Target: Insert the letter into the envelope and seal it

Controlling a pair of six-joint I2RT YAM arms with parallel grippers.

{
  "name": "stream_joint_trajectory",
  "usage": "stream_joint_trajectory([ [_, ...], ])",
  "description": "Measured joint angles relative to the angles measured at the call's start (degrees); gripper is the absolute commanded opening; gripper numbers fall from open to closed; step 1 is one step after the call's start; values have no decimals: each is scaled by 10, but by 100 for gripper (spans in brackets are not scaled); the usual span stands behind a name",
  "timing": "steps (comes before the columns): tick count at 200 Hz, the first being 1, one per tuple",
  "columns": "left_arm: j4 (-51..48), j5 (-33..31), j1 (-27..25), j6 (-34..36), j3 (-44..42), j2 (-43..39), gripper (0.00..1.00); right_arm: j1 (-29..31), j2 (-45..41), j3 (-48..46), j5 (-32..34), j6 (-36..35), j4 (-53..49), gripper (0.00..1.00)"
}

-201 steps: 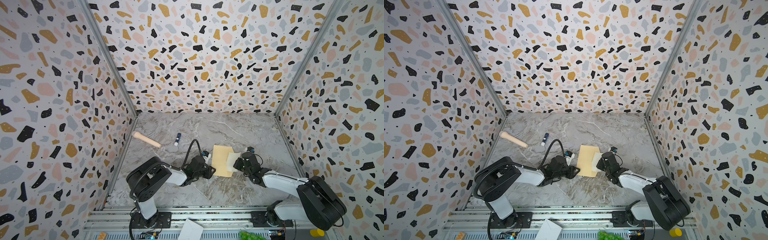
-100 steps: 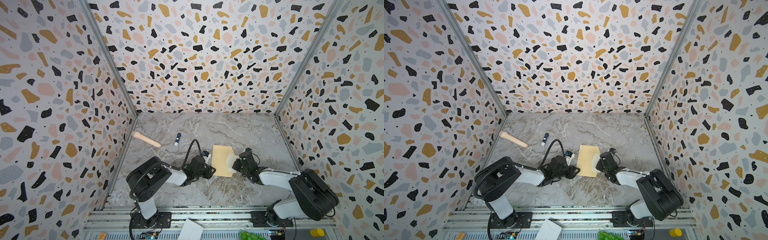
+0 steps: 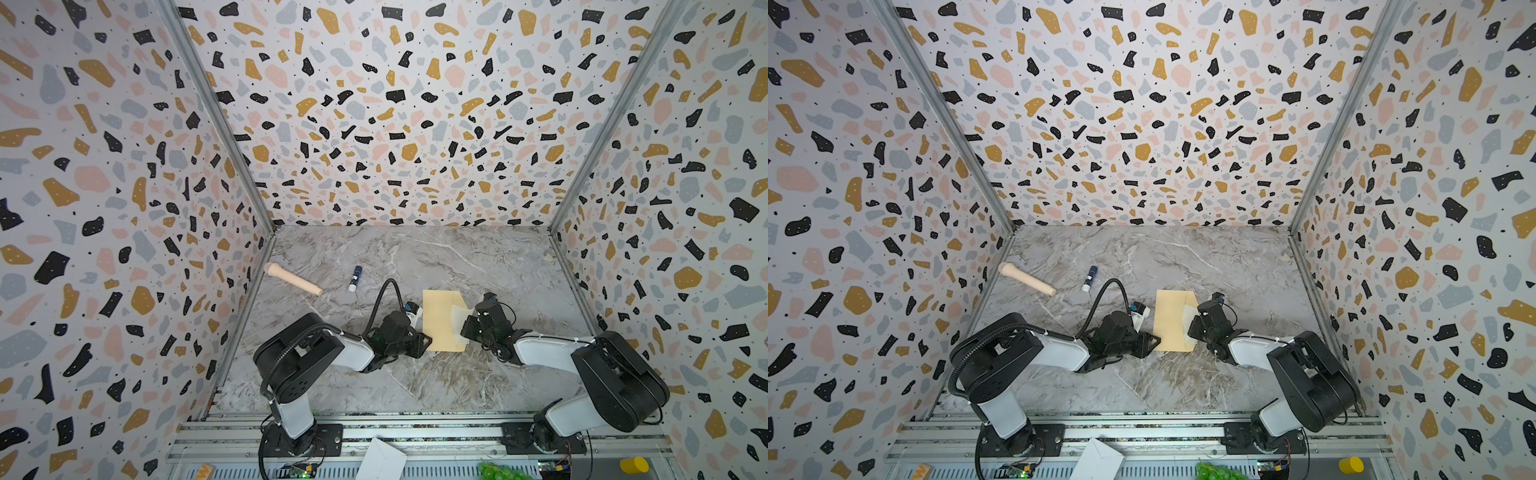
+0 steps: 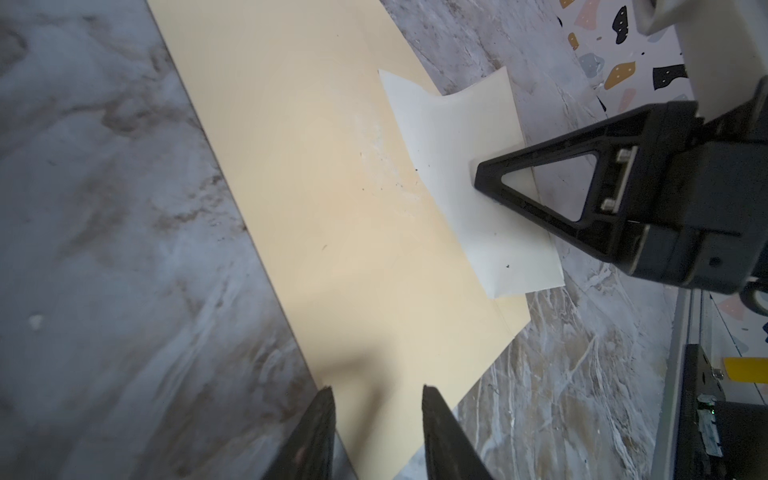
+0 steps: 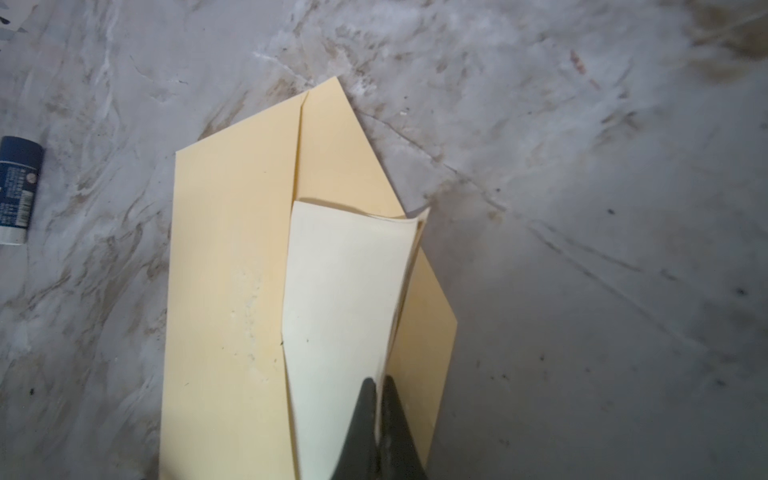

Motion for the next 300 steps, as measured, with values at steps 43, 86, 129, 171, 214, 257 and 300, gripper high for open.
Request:
stream_joint_trajectory([
  [43,-1,0,0,7,0,0,38,-2,0,12,-9,-48,-7,0],
  [86,-17,4,4,17,4,-11,53,-14,2,33,-37,-108,-16,0],
  [129,-36,17,38,16,5,-53,64,-28,27,64,-70,-194,-27,12],
  [171,-37,29,62,16,23,-52,65,-29,55,117,-90,-251,-70,30],
  [214,-38,34,67,16,37,-38,67,-29,53,156,-90,-263,-107,34],
  [257,-38,34,77,14,59,-4,67,-32,56,158,-94,-261,-125,34],
  [300,-40,31,78,14,64,22,66,-37,81,160,-107,-254,-129,34],
])
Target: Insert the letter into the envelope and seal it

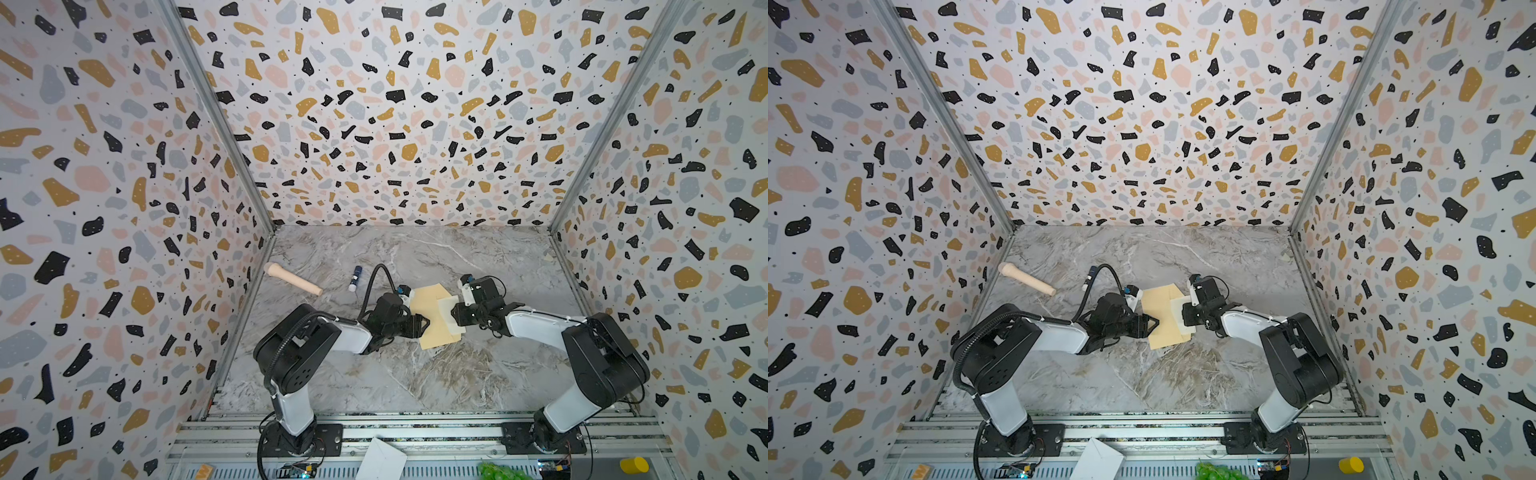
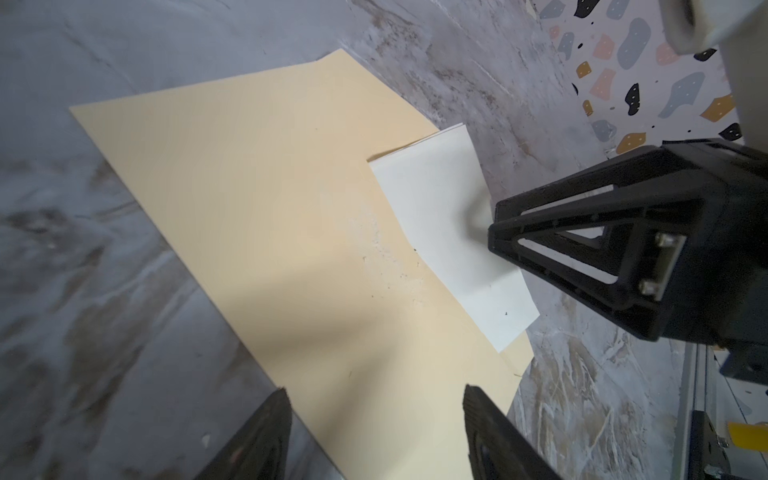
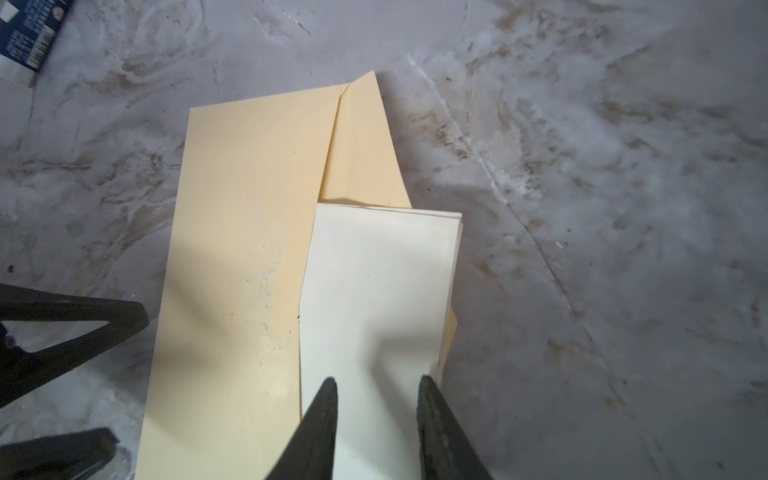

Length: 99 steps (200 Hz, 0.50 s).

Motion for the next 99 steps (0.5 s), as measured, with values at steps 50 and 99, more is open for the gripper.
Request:
stream_joint_trajectory([
  [50,15,-1,0,0,1,12,65,-2,22,0,-17,10,1,36],
  [99,28,-2,0,0,1,19,65,-3,23,3,-21,19,3,49],
])
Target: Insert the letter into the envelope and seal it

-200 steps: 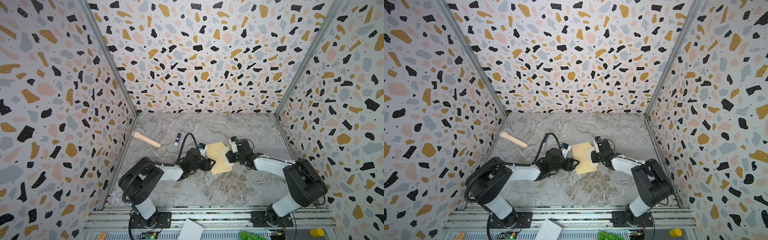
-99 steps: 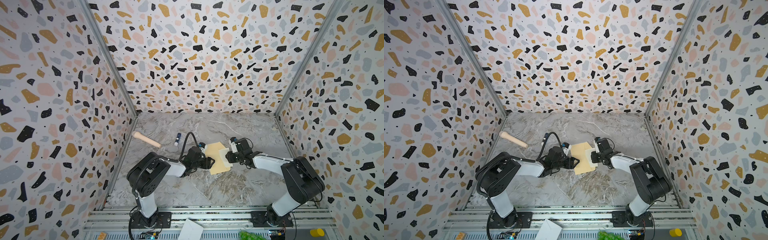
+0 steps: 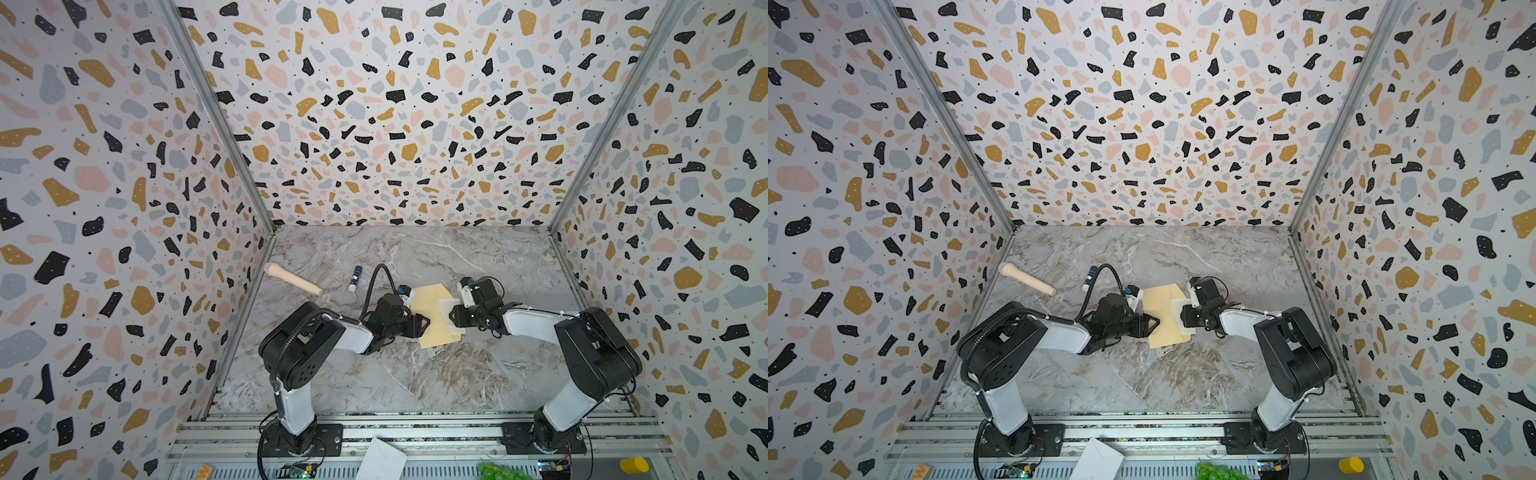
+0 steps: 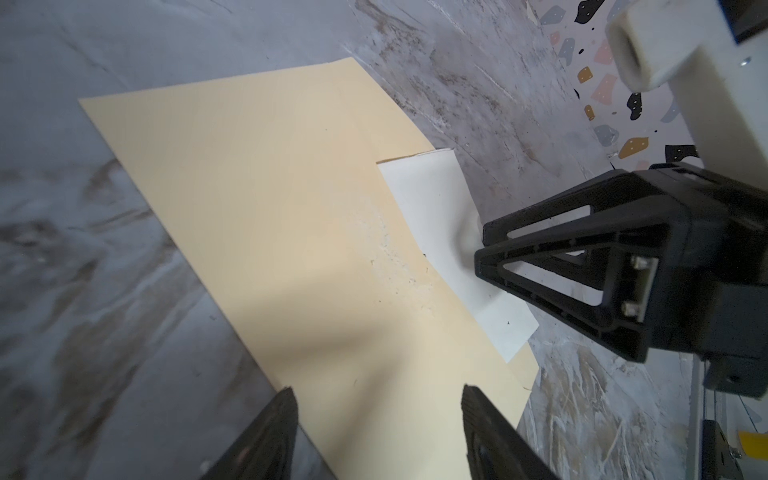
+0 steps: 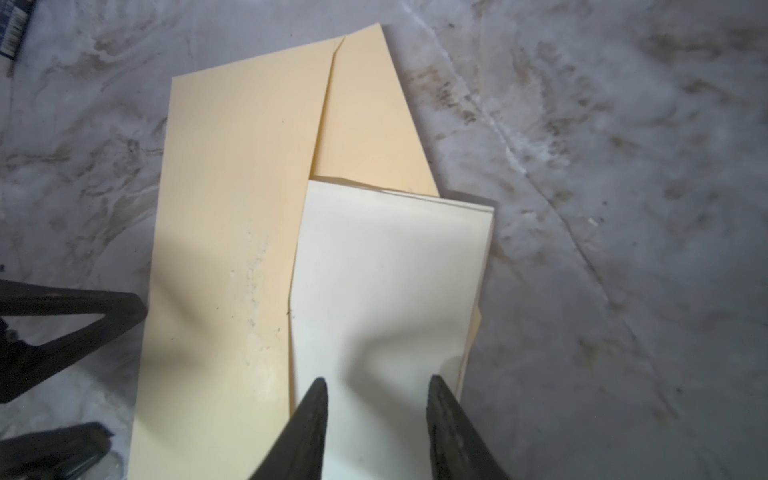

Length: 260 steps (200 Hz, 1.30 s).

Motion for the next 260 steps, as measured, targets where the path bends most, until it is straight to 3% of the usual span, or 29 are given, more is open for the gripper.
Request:
stream_joint_trajectory([
  [26,0,0,0,0,0,0,65,0,-37,-3,6,5,-4,59],
  [77,0,0,0,2,0,0,64,-3,-101,-5,39,13,-6,59],
  [206,-4,1,0,2,11,7,64,10,-15,-6,28,45,-28,42],
  [260,-4,0,0,2,14,10,64,33,-7,5,59,51,-34,41],
])
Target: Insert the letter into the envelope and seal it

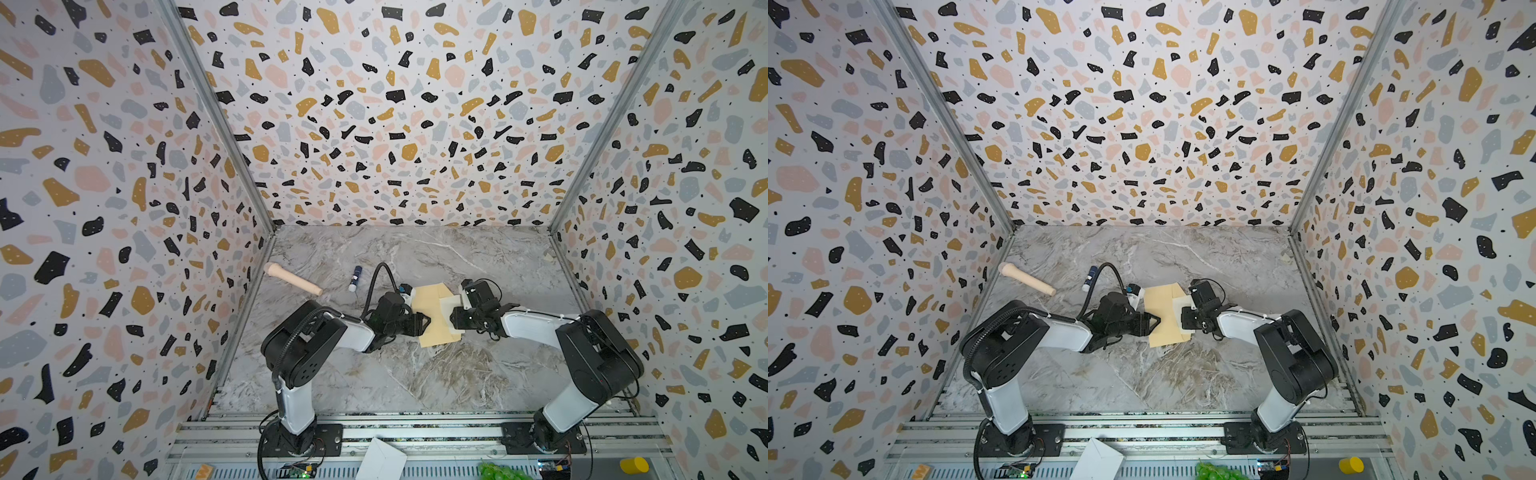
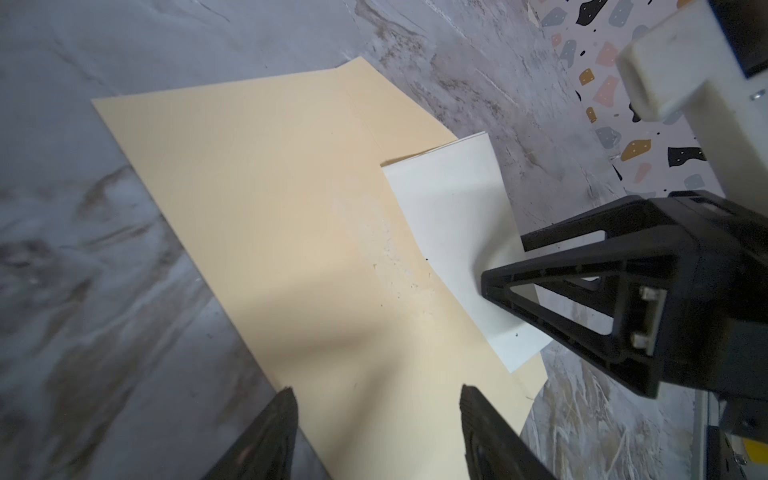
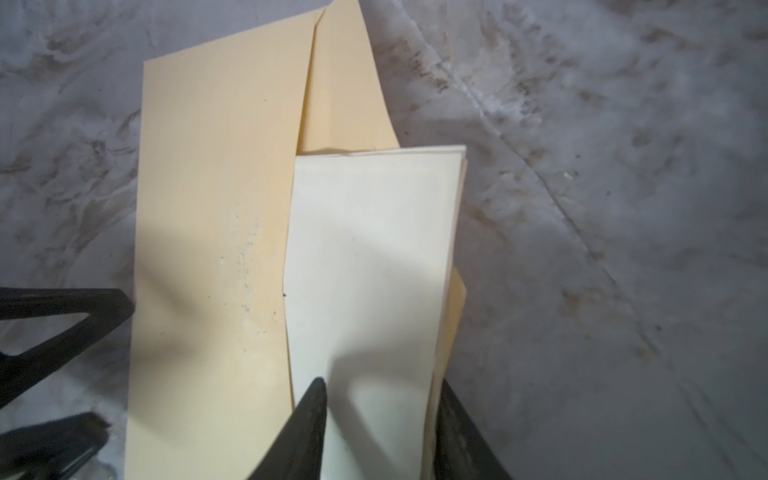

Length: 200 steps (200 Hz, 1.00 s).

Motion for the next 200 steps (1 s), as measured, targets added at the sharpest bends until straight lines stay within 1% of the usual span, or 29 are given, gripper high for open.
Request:
stream_joint_trajectory([
  [65,0,0,3,0,0,0,63,61,29,57,125,0,-75,42],
  [83,0,0,3,0,0,0,63,71,36,68,147,1,-92,45],
  [108,1,0,3,0,0,0,63,83,41,79,170,4,-110,53],
  [142,2,0,3,0,0,1,63,88,35,79,180,4,-122,59],
  [148,2,0,3,0,0,1,63,88,31,79,181,4,-123,62],
  [160,2,0,3,0,0,1,63,87,10,78,182,4,-123,66],
  [172,2,0,3,0,0,1,63,84,-13,78,181,4,-122,68],
  [200,2,0,3,0,0,1,63,67,-68,81,173,5,-117,75],
])
